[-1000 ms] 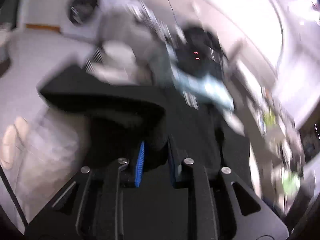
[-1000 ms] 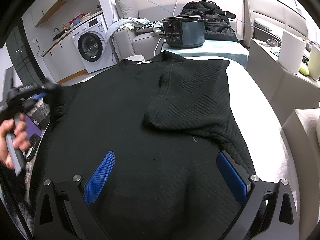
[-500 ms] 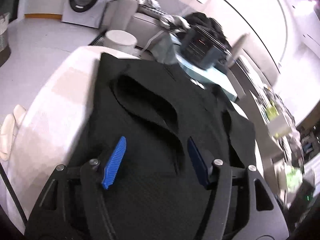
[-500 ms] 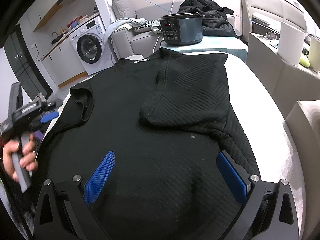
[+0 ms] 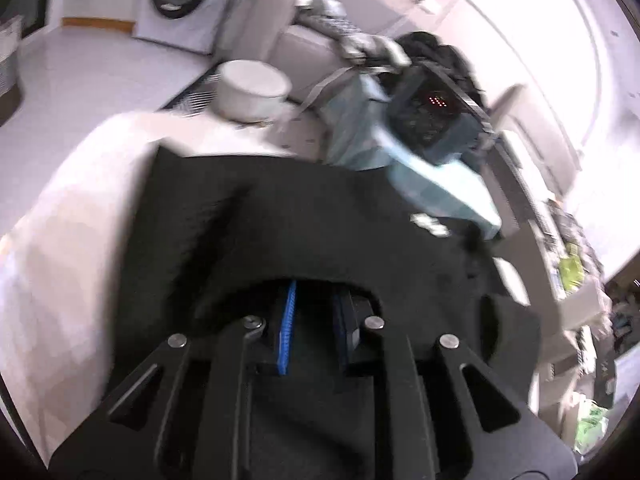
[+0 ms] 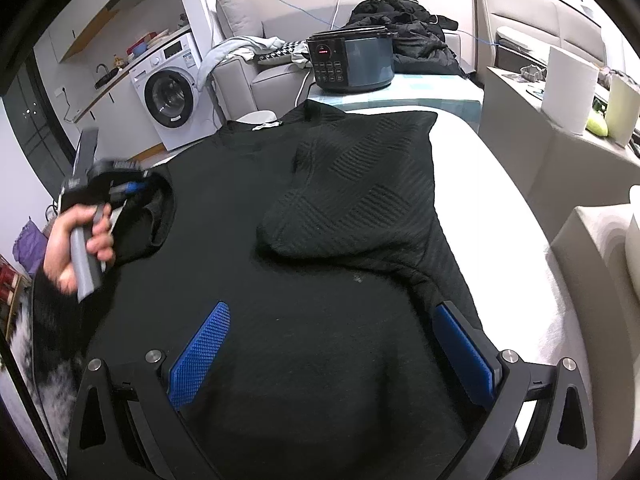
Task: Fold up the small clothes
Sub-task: 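Lift the sleeve with the left gripper and fold it across the body, then open the left gripper to release the folded sleeve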
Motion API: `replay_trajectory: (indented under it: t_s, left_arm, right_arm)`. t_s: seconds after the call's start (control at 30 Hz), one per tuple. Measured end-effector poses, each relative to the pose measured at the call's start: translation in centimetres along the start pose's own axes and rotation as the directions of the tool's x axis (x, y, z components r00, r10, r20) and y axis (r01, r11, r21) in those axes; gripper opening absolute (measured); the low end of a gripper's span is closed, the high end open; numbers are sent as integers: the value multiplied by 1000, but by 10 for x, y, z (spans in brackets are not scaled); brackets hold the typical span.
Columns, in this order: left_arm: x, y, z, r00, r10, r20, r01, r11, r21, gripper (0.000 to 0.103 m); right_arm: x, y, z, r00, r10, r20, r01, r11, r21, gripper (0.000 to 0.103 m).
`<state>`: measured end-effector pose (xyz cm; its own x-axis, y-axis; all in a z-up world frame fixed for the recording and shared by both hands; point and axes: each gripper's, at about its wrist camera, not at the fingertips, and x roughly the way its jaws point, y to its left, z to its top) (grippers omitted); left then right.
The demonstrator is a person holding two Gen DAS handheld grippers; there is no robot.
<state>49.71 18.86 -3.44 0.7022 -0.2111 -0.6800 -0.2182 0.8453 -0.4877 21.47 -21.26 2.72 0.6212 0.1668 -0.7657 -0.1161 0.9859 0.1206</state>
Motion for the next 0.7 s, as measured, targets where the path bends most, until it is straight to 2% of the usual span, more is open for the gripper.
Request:
replay_trajectory:
  t_s: [0.07, 0.1, 0.17, 0.2, 0.23, 0.37, 0.5, 0.57, 0.6, 0.63, 0.7]
  left_arm:
    - [4, -20, 2, 998, -62, -17, 63, 998, 29, 14]
    - [3, -28, 2, 998, -68, -17, 68, 997, 44, 15]
    - [-7, -38, -3, 997, -81, -14, 82, 992, 101, 33]
    - [-13, -40, -6, 997, -74, -12, 75, 991, 115, 52]
    - [-19, -39, -7, 998, -59, -5, 59, 991, 119, 64]
    - [-44, -14, -18, 1000, 17, 26, -19, 997, 76, 67]
    - [-32, 6, -29, 997, 61, -43, -57, 995, 84, 67]
    - [-15, 2, -37, 992, 77, -96, -67, 992, 103, 67]
    - [-13, -4, -42, 992, 97, -86, -85, 988, 128, 67]
    - [-15, -11, -47, 992, 99, -74, -86, 983, 164, 67]
    - [-20, -22, -58, 991, 35, -131, -8, 979, 202, 67]
  right_arm:
    - [2, -4, 2, 1000, -14, -5, 15, 1000, 5, 103]
    - [3, -5, 2, 1000, -18, -6, 18, 1000, 8, 103]
    - [4, -8, 3, 1000, -20, -3, 20, 1000, 19, 103]
    - [4, -8, 3, 1000, -18, -2, 18, 1000, 20, 103]
    - [4, -9, 3, 1000, -16, 0, 16, 1000, 20, 103]
    - [7, -9, 3, 1000, -8, -2, 8, 1000, 21, 103]
    - [11, -7, 2, 1000, 0, -5, 1, 1000, 23, 103]
    - [14, -5, 3, 1000, -3, -9, 3, 1000, 18, 103]
    - [15, -5, 3, 1000, -7, -12, 7, 1000, 18, 103]
    - [17, -6, 4, 1000, -10, -17, 10, 1000, 17, 103]
    - [20, -7, 7, 1000, -9, -20, 9, 1000, 18, 103]
